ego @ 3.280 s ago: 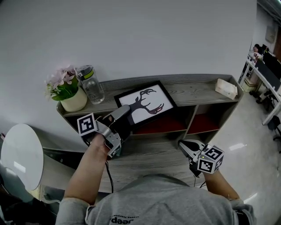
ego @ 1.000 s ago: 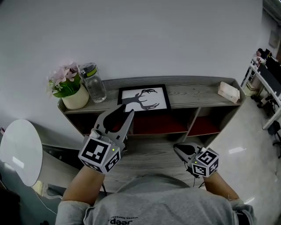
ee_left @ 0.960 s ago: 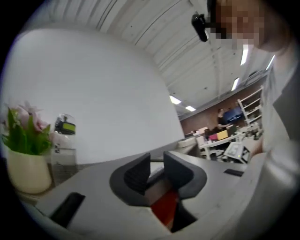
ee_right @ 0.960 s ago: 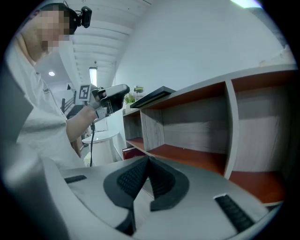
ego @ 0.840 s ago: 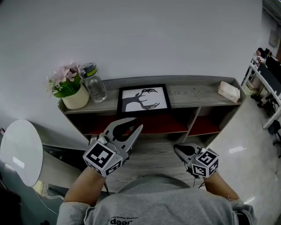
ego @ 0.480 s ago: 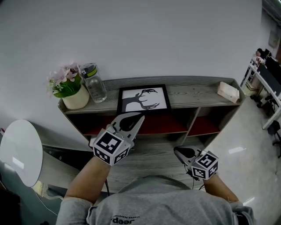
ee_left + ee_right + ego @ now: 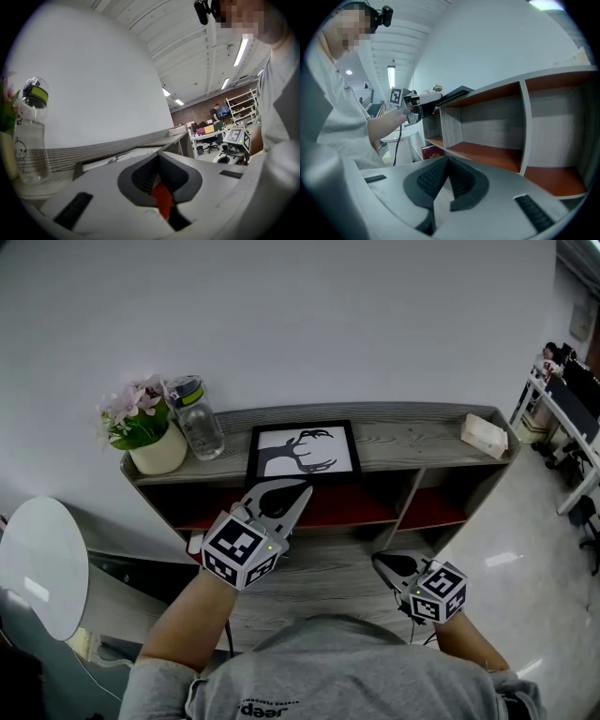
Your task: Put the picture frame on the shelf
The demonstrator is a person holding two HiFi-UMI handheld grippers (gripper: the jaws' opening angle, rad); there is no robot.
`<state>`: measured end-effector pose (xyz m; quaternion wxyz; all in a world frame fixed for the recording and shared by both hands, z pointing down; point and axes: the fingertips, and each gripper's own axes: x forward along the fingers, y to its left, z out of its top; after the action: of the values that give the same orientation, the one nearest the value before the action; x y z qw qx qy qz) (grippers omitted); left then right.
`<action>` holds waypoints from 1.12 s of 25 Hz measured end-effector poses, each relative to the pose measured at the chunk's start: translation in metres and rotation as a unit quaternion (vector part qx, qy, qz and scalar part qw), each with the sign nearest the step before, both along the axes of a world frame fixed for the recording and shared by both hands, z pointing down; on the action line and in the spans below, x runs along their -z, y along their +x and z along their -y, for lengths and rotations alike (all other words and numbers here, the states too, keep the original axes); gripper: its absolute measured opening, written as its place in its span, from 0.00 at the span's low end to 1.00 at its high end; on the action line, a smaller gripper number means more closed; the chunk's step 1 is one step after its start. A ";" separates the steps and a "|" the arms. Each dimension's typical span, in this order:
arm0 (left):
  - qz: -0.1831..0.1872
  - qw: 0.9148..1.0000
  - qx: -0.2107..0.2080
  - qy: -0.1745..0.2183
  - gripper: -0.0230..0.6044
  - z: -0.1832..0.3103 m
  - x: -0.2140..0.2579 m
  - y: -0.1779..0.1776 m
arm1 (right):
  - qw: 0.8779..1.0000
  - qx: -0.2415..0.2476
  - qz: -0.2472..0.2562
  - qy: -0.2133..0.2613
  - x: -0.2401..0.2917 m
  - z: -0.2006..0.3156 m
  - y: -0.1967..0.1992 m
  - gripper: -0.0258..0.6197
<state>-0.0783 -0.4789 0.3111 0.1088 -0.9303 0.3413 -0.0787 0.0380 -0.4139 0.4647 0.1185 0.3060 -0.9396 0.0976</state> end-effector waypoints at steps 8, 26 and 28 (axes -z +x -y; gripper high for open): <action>-0.036 0.999 -0.019 -0.001 0.06 -0.008 0.004 0.001 | 1.000 0.010 0.014 0.005 0.007 0.001 -0.006 0.05; -0.193 0.979 0.037 -0.061 0.05 -0.085 -0.095 -0.116 | 0.997 0.003 0.059 0.054 0.053 0.033 -0.006 0.05; -0.209 0.973 0.062 -0.080 0.05 -0.084 -0.110 -0.126 | 0.997 0.006 0.063 0.046 0.047 0.032 -0.010 0.05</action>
<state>-0.2044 -0.3947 0.4206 -0.0448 -0.9088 0.4063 0.0839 0.0278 -0.4462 0.4173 0.0453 0.2983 -0.9507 0.0725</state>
